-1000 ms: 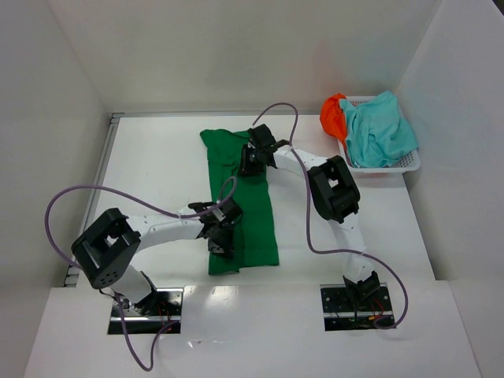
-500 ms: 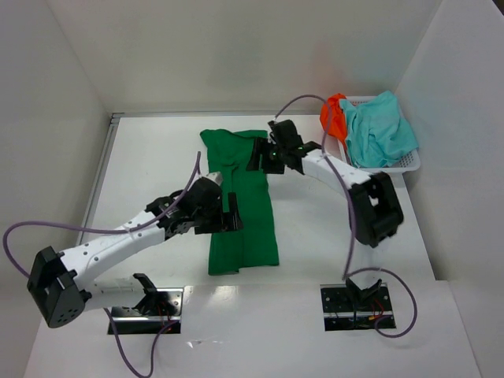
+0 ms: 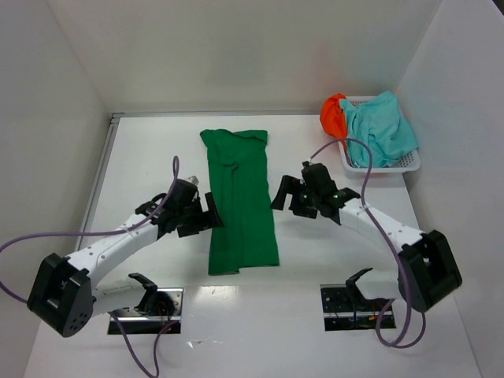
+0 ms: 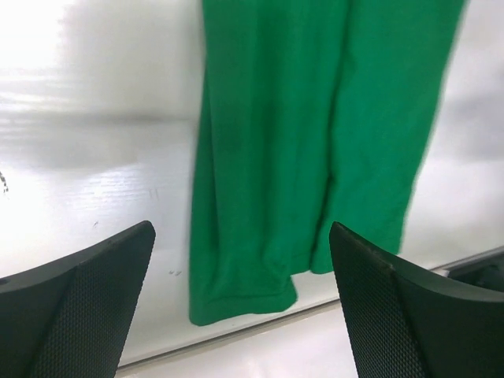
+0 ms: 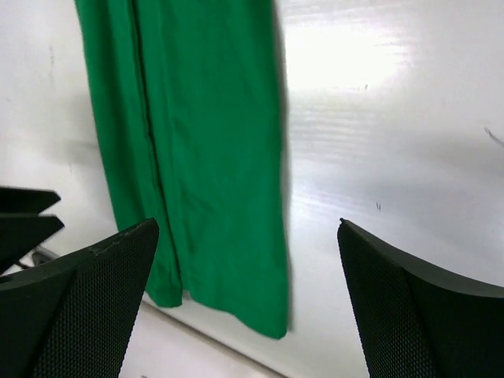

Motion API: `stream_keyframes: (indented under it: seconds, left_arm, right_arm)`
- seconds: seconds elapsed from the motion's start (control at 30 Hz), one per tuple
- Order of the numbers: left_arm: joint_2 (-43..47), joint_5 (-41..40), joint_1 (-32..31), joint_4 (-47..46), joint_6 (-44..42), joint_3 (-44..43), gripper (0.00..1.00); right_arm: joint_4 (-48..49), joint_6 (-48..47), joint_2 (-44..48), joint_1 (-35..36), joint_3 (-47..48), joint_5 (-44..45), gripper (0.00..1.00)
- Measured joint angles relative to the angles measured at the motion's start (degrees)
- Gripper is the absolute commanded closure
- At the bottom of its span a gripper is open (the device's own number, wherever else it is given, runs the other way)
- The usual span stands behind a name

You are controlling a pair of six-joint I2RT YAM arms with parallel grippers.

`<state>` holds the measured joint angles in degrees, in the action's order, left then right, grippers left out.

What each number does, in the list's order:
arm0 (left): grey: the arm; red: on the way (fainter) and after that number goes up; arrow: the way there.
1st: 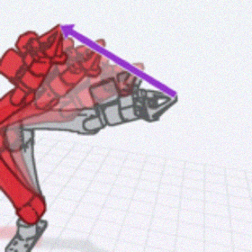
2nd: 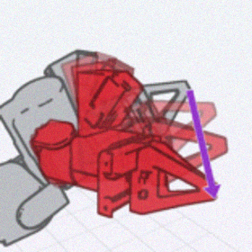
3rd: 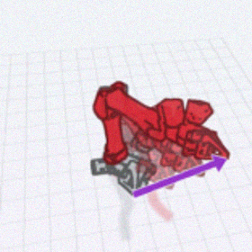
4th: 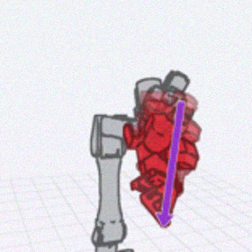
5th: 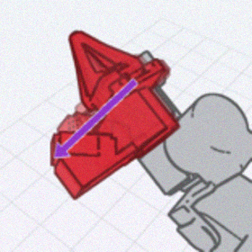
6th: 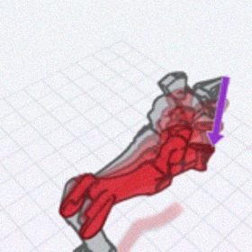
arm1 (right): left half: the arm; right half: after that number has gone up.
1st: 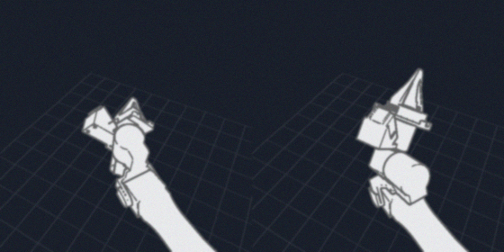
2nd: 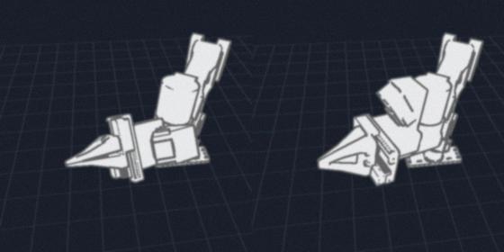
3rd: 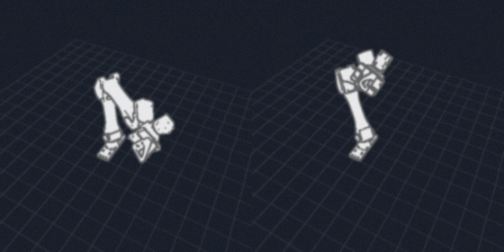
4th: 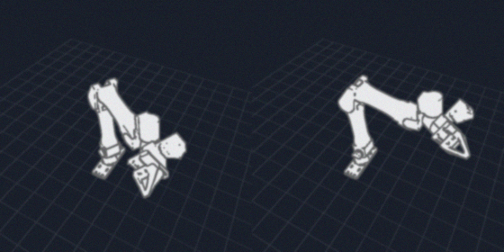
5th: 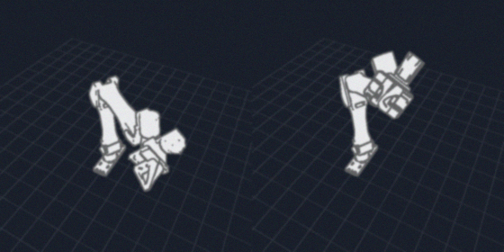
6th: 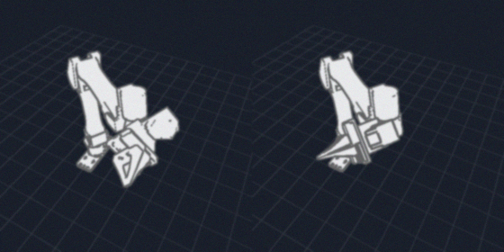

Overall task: Fold and stack the t-shirts
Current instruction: Grab the bottom of the folded rectangular tshirt with both arms

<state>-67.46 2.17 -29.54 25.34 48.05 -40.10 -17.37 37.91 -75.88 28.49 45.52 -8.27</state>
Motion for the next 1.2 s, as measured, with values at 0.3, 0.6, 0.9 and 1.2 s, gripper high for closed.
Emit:
stream_keyframes:
  seconds: [0.3, 0.6, 0.9, 1.2]
  left_arm:
    - [-3.34, 7.02, 2.16, -3.28, -3.89, 2.05, 0.01]
    - [2.84, 9.40, 0.07, -1.92, -1.20, 8.52, 0.01]
    - [20.37, 8.55, 0.07, 0.50, 7.61, 14.93, 0.02]
    - [10.88, 8.17, -0.20, 0.96, 8.63, 15.30, 0.05]
  right_arm:
    - [-0.17, 4.92, 10.54, 5.11, -8.09, 0.39, 0.00]
    - [0.59, 7.50, 5.22, 11.30, -10.62, 0.13, 0.07]
    - [1.03, 8.76, 4.90, 11.69, -13.92, -1.29, 0.22]
    - [1.77, 10.34, 1.57, 18.01, -14.34, -3.72, 0.27]
